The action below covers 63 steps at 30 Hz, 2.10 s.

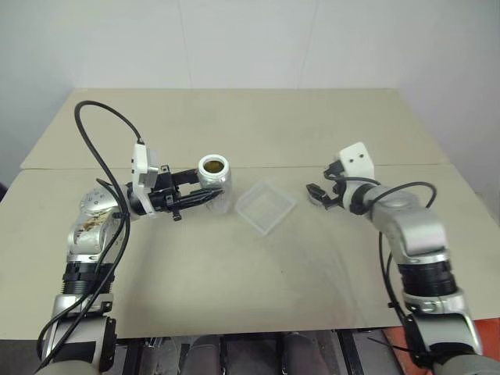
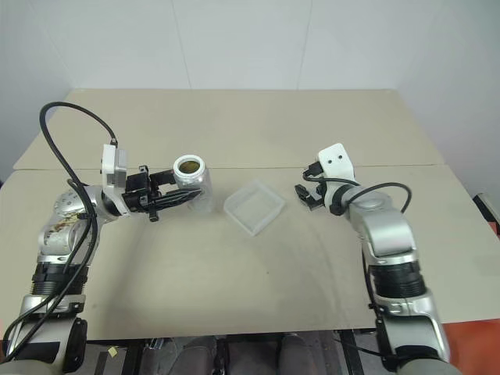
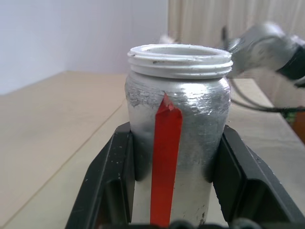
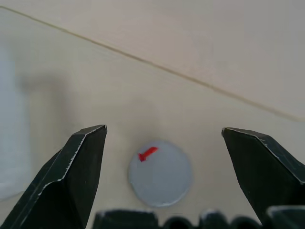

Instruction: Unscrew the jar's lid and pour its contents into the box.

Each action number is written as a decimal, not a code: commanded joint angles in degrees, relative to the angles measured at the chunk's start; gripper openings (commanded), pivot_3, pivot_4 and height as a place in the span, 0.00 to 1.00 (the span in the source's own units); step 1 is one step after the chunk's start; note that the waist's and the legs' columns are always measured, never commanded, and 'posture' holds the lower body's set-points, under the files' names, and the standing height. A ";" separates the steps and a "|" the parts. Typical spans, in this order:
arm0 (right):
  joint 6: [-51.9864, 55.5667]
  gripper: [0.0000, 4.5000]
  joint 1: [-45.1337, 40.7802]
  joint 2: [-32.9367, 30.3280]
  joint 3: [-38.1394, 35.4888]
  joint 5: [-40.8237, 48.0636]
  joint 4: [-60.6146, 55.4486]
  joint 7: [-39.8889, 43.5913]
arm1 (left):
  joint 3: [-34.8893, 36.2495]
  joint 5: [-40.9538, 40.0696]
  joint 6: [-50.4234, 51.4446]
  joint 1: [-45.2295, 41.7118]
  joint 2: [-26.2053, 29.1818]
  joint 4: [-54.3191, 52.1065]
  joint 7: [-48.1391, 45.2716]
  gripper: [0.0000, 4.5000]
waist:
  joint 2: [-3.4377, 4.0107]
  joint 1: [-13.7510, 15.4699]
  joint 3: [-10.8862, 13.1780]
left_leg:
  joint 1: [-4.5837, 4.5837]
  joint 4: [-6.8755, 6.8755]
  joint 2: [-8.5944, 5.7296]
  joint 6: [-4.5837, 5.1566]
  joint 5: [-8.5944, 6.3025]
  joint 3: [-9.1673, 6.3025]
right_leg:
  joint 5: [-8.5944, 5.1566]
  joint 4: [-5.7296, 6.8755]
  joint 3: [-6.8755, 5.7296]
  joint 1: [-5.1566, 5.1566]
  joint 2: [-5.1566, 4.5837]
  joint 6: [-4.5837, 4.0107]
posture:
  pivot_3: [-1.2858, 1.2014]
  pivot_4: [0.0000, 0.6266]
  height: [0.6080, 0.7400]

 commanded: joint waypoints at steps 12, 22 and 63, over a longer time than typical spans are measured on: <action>-1.87 0.99 2.65 -18.12 -9.92 21.18 -11.81 29.15 | -18.36 53.22 -53.84 -26.33 -0.37 28.84 42.75 0.41 | -0.09 1.39 0.05 | -0.01 0.10 -0.05 0.20 -0.12 0.07 | 0.04 -0.50 -0.05 0.16 -0.01 0.04 | 0.52 0.24 1.00; -0.72 0.99 2.51 -20.34 -9.57 24.34 -11.04 30.40 | -52.52 107.25 -57.14 -47.69 2.67 38.25 97.84 0.41 | -0.13 2.15 0.07 | -0.46 0.33 -0.07 0.19 -0.12 0.44 | 0.13 -0.47 -0.14 -0.05 -0.06 0.22 | 0.52 0.24 1.00; -2.87 0.99 1.12 -15.20 -8.13 27.70 -11.65 22.90 | -9.85 15.87 -11.19 -9.14 -7.04 6.80 43.41 0.41 | -0.12 1.03 0.07 | -0.48 0.85 -0.01 -0.05 0.03 -0.07 | 0.13 -0.02 -0.24 -0.02 -0.13 0.23 | 0.52 0.24 1.00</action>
